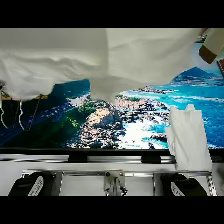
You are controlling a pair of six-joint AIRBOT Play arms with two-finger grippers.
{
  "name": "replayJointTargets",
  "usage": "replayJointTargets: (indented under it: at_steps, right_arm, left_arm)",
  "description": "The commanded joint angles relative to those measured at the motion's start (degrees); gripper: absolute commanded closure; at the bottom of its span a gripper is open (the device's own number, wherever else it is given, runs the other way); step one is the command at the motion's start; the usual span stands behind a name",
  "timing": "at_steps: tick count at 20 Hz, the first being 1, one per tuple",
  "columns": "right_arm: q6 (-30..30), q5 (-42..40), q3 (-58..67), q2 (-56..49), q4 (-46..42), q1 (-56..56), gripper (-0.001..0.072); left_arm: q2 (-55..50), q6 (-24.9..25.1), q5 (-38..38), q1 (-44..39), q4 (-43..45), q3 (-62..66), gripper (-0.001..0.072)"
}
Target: Fold the shirts.
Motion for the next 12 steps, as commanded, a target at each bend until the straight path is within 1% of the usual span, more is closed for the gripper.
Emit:
replayJointTargets:
  at_steps: [1,3,4,7,10,12]
  right_arm:
    - [6.8,-1.8,1.7,11.1,-4.1,0.0,0.0647]
    - [10.6,1.8,1.7,13.3,-10.5,0.0,0.0647]
    - [12.1,4.3,1.7,13.6,-13.5,0.0,0.0647]
    - [12.7,15.1,1.7,11.8,-20.2,0.0,0.0647]
    - [12.6,27.7,1.6,5.4,-24.9,0.0,0.0647]
    - [12.7,36.4,1.6,-1.9,-27.2,0.0,0.0647]
  left_arm:
    - [5.8,-7.8,-8.8,-0.2,3.3,4.6,0.0683]
    - [5.9,-10.3,-15.5,-0.2,6.8,4.6,0.0683]
    - [5.7,-10.3,-18.1,-0.2,8.0,4.4,0.0682]
    - [4.6,-10.3,-23.9,-0.2,11.1,2.5,0.0681]
    - [2.5,-10.3,-28.8,-0.2,15.0,-3.5,0.0681]
    - [0.1,-10.3,-29.6,-0.2,15.5,-9.7,0.0681]
